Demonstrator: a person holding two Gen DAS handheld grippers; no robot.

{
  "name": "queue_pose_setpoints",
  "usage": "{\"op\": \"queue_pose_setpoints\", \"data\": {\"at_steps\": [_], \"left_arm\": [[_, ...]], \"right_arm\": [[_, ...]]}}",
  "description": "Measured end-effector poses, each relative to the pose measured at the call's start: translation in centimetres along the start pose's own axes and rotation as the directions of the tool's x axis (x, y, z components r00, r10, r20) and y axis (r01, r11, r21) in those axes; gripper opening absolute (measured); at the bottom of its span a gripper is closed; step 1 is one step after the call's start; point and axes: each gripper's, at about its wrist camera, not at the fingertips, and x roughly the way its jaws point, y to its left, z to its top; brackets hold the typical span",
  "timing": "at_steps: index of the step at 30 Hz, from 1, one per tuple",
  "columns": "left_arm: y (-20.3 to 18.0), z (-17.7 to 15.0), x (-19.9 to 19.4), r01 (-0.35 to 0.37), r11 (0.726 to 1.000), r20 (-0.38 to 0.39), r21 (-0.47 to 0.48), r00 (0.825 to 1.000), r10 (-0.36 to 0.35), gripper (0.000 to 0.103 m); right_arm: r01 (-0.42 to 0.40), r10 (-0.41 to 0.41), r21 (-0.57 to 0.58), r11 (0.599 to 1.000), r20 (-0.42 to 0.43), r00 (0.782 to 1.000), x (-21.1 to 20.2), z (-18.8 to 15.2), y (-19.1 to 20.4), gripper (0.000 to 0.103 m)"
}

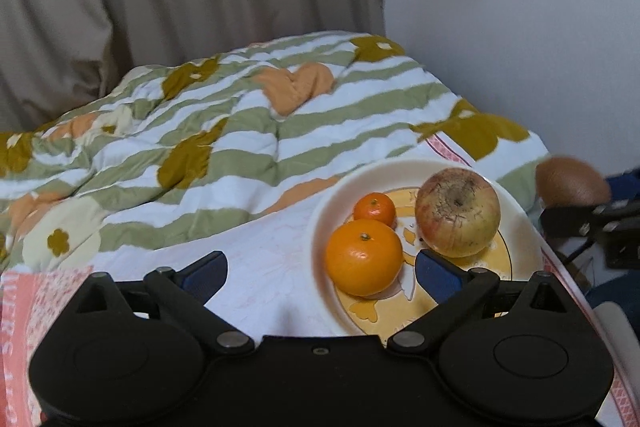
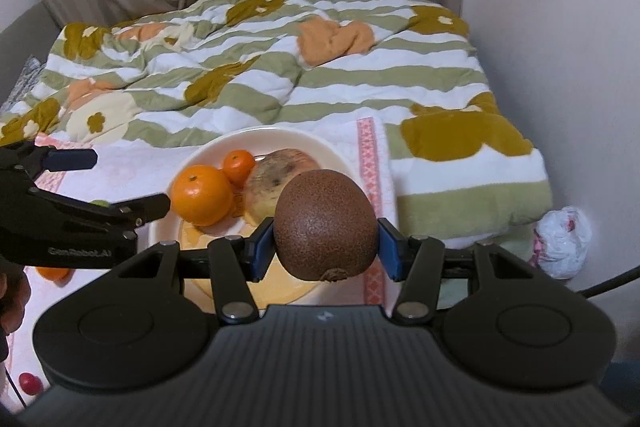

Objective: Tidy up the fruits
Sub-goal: 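Lower the kiwi into the white dish and open the right tool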

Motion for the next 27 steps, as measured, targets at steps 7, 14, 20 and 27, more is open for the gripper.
{"op": "queue_pose_setpoints", "data": {"at_steps": [7, 14, 20, 27], "left_arm": [[1.3, -0.9, -1.8, -0.036, 0.997, 0.001, -0.07, 0.999, 0.036, 0.102], [2.1, -1.7, -2.6, -0.065, 0.992, -0.01, -0.109, 0.998, 0.064, 0.102], [2.4, -2.8, -3.1, -0.078, 0.987, -0.025, -0.144, 0.997, 0.075, 0.102], [3.1, -3.5, -3.7, -0.089, 0.983, -0.032, -0.162, 0.996, 0.085, 0.102]], "right_arm": [[-0.062, 0.057, -0.053, 0.997, -0.093, 0.994, 2.5, -0.7, 2.2, 0.068], [-0.092, 0.074, -0.099, 0.991, -0.172, 0.982, 5.1, -1.6, 3.8, 0.068], [-0.109, 0.081, -0.13, 0.985, -0.206, 0.975, 6.8, -1.4, 4.5, 0.068], [-0.099, 0.069, -0.127, 0.987, -0.217, 0.974, 7.3, -1.5, 4.4, 0.069]]}}
